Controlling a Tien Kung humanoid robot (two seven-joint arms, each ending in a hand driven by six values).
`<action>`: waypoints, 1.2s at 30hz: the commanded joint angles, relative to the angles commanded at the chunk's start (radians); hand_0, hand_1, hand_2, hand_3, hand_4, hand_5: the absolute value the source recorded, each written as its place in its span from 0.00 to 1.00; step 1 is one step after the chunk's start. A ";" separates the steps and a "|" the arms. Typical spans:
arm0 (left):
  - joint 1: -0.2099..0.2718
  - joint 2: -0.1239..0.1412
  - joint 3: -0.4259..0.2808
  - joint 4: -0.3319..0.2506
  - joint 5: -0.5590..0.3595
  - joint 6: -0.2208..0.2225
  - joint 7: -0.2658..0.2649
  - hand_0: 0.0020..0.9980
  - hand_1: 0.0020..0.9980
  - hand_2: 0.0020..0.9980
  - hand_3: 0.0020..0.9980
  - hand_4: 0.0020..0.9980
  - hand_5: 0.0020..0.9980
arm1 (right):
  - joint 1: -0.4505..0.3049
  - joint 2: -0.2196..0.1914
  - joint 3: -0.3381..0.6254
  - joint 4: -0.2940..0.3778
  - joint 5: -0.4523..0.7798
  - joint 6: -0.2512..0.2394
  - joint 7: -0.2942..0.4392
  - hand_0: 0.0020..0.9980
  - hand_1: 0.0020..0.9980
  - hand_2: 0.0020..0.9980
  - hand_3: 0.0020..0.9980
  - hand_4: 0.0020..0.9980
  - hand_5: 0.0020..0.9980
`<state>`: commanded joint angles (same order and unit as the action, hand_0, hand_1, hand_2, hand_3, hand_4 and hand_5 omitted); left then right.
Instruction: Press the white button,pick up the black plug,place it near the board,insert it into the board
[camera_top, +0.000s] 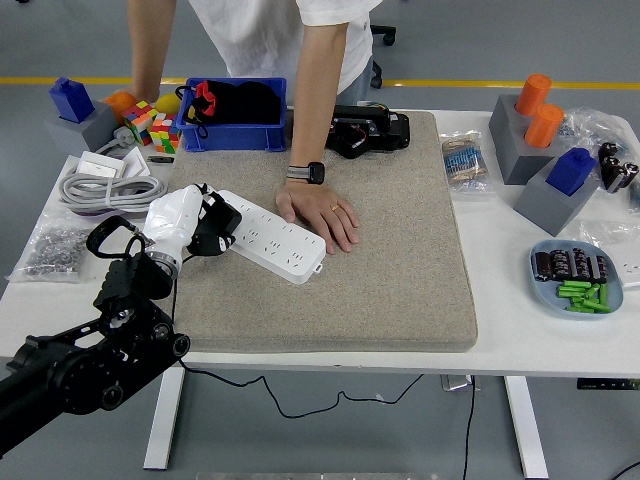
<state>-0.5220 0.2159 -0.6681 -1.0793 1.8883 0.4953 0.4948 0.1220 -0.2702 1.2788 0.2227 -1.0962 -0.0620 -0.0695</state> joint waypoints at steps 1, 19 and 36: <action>-0.001 0.001 0.001 0.000 0.000 -0.001 0.001 0.40 0.42 0.43 0.55 0.70 0.00 | 0.000 0.000 0.000 0.000 0.000 0.000 0.000 0.61 0.58 0.58 0.58 0.65 0.39; 0.000 0.000 0.012 0.005 -0.006 -0.016 0.016 0.39 0.41 0.43 0.55 0.71 0.00 | 0.000 0.000 0.002 0.000 0.000 0.000 0.000 0.61 0.58 0.58 0.58 0.65 0.39; -0.001 -0.002 0.000 0.008 -0.068 -0.038 -0.020 0.35 0.50 0.50 0.58 0.88 0.00 | 0.000 0.002 0.004 0.000 0.000 0.001 0.000 0.61 0.58 0.57 0.58 0.65 0.39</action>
<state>-0.5234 0.2142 -0.6677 -1.0711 1.8205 0.4571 0.4746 0.1224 -0.2687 1.2824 0.2225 -1.0966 -0.0609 -0.0691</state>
